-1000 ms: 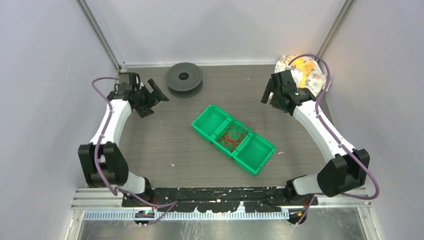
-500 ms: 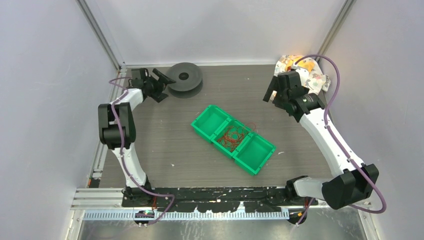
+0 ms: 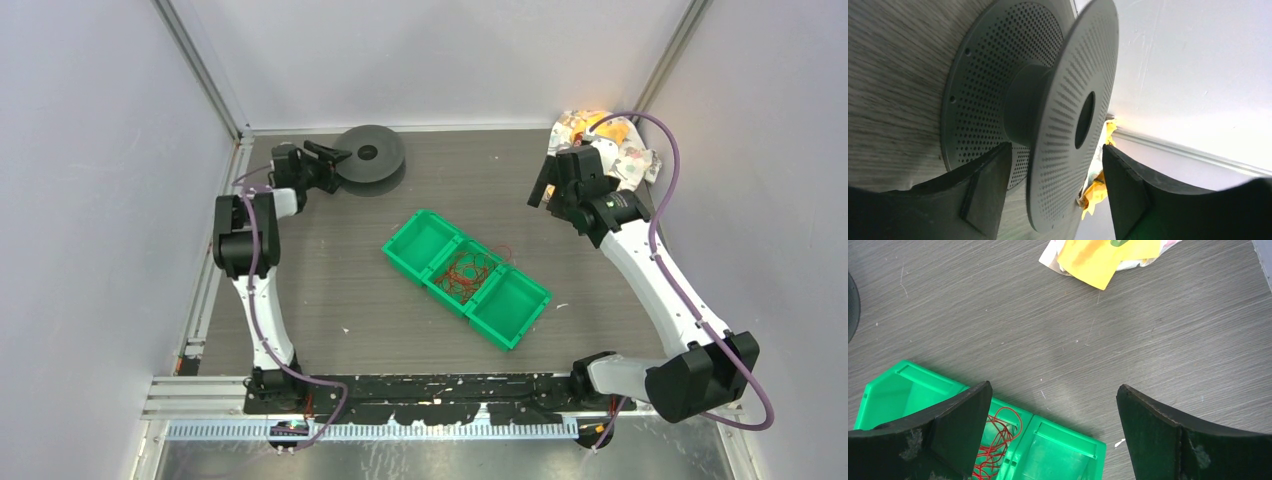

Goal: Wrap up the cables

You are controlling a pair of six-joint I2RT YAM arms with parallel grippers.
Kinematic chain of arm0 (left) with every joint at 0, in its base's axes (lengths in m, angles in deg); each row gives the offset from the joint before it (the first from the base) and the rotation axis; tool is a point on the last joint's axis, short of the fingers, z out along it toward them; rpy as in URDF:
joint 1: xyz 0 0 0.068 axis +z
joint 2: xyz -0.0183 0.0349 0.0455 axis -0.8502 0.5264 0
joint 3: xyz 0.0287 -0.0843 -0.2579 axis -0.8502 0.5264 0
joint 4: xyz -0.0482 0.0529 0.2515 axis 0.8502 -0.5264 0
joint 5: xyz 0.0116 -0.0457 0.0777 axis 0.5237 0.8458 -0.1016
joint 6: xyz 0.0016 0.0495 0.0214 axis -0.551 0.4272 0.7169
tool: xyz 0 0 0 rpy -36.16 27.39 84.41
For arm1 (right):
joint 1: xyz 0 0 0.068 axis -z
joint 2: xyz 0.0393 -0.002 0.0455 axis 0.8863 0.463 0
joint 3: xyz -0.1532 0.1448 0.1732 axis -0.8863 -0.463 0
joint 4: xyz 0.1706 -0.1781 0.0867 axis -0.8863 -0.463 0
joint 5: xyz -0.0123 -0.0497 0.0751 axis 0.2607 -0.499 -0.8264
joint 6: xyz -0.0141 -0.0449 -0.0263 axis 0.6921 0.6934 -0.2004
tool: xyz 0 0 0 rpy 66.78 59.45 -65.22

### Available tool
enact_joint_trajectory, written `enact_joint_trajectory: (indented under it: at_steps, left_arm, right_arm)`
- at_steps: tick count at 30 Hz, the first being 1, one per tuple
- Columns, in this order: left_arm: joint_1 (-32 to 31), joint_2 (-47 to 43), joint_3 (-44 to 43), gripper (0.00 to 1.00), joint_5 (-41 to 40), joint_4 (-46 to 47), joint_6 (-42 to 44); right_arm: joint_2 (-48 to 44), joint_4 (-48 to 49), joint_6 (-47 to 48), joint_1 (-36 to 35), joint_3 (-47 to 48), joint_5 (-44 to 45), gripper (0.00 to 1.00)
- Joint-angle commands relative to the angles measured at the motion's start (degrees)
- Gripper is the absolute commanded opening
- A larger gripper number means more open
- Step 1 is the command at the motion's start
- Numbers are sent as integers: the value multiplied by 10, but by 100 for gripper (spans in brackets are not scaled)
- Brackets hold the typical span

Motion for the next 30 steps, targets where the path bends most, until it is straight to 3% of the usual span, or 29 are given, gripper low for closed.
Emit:
enact_joint_trajectory:
  at_steps: [1, 2, 5, 9, 15, 21, 25, 30]
  left_arm:
    - [-5, 23, -3, 64, 13, 92, -47]
    - [-5, 24, -3, 60, 13, 97, -49]
    - [-6, 17, -4, 27, 17, 106, -50]
    - [-6, -25, -11, 2, 19, 76, -19]
    - [-21, -122, -60, 1, 32, -67, 94]
    - [-108, -155, -220, 1, 72, -332, 362]
    - [-190, -176, -297, 0, -25, -471, 543]
    - [-295, -192, -314, 0, -136, -502, 676]
  right_arm:
    - [0, 2, 9, -2, 7, 18, 100]
    - [1, 2, 8, -2, 8, 19, 100]
    - [3, 0, 8, -2, 7, 20, 100]
    - [4, -1, 9, -1, 9, 15, 100]
    - [3, -1, 5, -2, 10, 5, 100]
    - [0, 11, -3, -1, 2, -17, 100]
    - [2, 9, -14, -1, 3, -31, 100]
    - [-9, 4, -22, -2, -3, -28, 100]
